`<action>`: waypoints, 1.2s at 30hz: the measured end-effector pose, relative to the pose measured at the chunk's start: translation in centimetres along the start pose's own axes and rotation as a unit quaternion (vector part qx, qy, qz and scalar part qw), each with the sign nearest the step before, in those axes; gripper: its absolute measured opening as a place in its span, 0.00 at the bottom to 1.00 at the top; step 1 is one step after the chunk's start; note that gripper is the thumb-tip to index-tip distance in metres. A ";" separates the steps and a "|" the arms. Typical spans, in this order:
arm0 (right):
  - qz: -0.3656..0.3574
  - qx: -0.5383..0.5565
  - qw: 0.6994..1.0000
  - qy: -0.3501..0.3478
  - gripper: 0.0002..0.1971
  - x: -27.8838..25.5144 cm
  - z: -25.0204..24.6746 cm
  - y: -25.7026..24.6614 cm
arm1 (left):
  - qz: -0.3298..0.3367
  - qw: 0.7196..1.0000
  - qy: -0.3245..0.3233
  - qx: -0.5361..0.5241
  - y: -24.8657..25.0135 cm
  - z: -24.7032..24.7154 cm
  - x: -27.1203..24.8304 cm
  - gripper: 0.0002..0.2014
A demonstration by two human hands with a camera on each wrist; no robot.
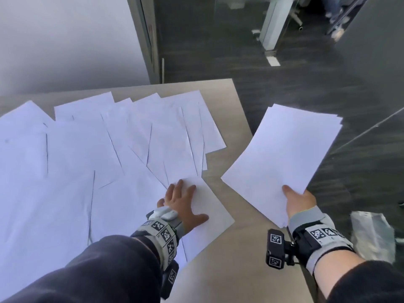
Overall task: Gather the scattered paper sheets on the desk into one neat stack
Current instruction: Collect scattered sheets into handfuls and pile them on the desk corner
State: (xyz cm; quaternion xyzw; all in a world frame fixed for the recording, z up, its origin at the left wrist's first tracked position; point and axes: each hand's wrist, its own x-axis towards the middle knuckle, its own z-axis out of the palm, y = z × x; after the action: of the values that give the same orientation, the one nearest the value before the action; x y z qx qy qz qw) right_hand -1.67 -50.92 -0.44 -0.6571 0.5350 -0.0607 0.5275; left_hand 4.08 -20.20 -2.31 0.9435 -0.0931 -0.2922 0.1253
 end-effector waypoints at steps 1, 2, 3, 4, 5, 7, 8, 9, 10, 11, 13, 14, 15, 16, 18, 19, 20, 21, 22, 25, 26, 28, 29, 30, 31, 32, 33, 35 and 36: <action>0.002 -0.004 1.000 0.007 0.10 0.1 -0.2 0.2 | 0.004 1.000 -0.006 0.022 0.2 0.1 -0.2 0.53; 0.007 -0.006 1.000 0.010 0.10 0.1 -0.4 0.3 | 0.007 0.999 -0.013 0.044 0.3 0.1 -0.3 0.56; 0.007 -0.008 1.000 0.008 0.10 0.1 -0.5 0.5 | 0.009 0.998 -0.018 0.063 0.4 0.0 -0.5 0.59; 0.007 -0.013 1.000 0.000 0.11 -0.1 -0.4 0.6 | 0.013 0.997 -0.022 0.077 0.3 0.0 -0.6 0.60; 0.006 -0.019 1.000 -0.012 0.11 -0.3 -0.2 0.7 | 0.017 0.996 -0.021 0.085 0.3 0.0 -0.6 0.61; -0.001 -0.033 0.999 -0.040 0.08 -0.8 0.1 1.0 | 0.028 0.995 -0.013 0.092 0.1 0.1 -0.7 0.62; -0.005 -0.039 0.998 -0.053 0.06 -1.0 0.3 1.1 | 0.032 0.995 -0.014 0.093 0.0 0.1 -0.7 0.61; -0.010 -0.046 0.997 -0.064 0.05 -1.1 0.5 1.2 | 0.036 0.995 -0.019 0.091 -0.1 0.1 -0.8 0.61; -0.012 -0.052 0.996 -0.075 0.05 -1.2 0.7 1.3 | 0.040 0.995 -0.026 0.090 -0.1 0.1 -0.9 0.61; -0.013 -0.056 0.995 -0.084 0.05 -1.3 0.8 1.3 | 0.044 0.994 -0.031 0.090 -0.2 0.1 -0.9 0.60; -0.007 -0.060 0.993 -0.097 0.06 -1.3 1.0 1.3 | 0.052 0.994 -0.033 0.087 -0.5 0.1 -1.0 0.59; -0.004 -0.058 0.993 -0.101 0.05 -1.3 1.1 1.3 | 0.055 0.995 -0.029 0.081 -0.7 0.2 -1.0 0.59; -0.001 -0.057 0.993 -0.104 0.04 -1.2 1.1 1.3 | 0.058 0.995 -0.026 0.077 -0.9 0.2 -0.9 0.59; 0.000 -0.055 0.993 -0.107 0.03 -1.3 1.1 1.2 | 0.060 0.995 -0.024 0.073 -1.0 0.2 -0.9 0.58; -0.002 -0.046 0.993 -0.111 0.02 -1.5 1.1 1.1 | 0.065 0.995 -0.022 0.072 -1.2 0.3 -0.9 0.58; -0.003 -0.042 0.993 -0.113 0.02 -1.5 1.1 1.0 | 0.068 0.995 -0.021 0.074 -1.3 0.3 -1.0 0.57; -0.007 -0.041 0.993 -0.113 0.02 -1.5 1.0 1.0 | 0.070 0.994 -0.020 0.076 -1.4 0.3 -1.0 0.57; -0.009 -0.041 0.993 -0.112 0.02 -1.6 1.0 0.9 | 0.073 0.994 -0.020 0.078 -1.5 0.4 -1.1 0.56; -0.013 -0.041 0.993 -0.107 0.02 -1.5 1.0 0.9 | 0.075 0.994 -0.021 0.080 -1.6 0.4 -1.1 0.56; -0.007 -0.023 0.996 -0.091 0.04 -1.4 0.8 0.8 | 0.078 0.994 -0.017 0.080 -1.9 0.6 -1.2 0.55; -0.004 -0.017 0.996 -0.088 0.05 -1.3 0.8 0.9 | 0.078 0.994 -0.015 0.079 -1.9 0.6 -1.3 0.55; -0.003 -0.013 0.995 -0.095 0.04 -1.4 0.8 1.0 | 0.078 0.994 -0.014 0.079 -1.9 0.7 -1.4 0.56; -0.003 -0.012 0.995 -0.102 0.03 -1.5 0.8 1.0 | 0.078 0.994 -0.015 0.079 -1.9 0.7 -1.5 0.56; -0.001 -0.009 0.994 -0.107 0.03 -1.5 0.9 1.2 | 0.078 0.994 -0.015 0.078 -1.9 0.7 -1.5 0.56; 0.003 -0.005 0.994 -0.113 0.03 -1.6 0.9 1.2 | 0.078 0.994 -0.015 0.077 -1.9 0.7 -1.5 0.56; 0.006 -0.001 0.993 -0.118 0.03 -1.6 1.0 1.4 | 0.078 0.994 -0.014 0.077 -1.9 0.7 -1.6 0.56; 0.009 0.001 0.993 -0.122 0.03 -1.7 1.0 1.5 | 0.079 0.994 -0.014 0.076 -2.0 0.7 -1.6 0.56; 0.017 0.014 0.992 -0.126 0.02 -1.8 1.0 1.6 | 0.077 0.995 -0.014 0.070 -2.0 0.7 -1.7 0.55; 0.018 0.025 0.992 -0.123 0.02 -1.8 1.0 1.6 | 0.076 0.995 -0.013 0.065 -2.1 0.7 -1.7 0.55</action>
State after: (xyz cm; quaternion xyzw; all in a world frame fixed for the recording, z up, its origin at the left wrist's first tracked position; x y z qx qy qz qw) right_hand -2.83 -48.69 -1.25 -0.6366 0.4763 0.0170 0.6062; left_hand 2.49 -17.91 -2.53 0.9360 -0.1845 -0.2877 0.0844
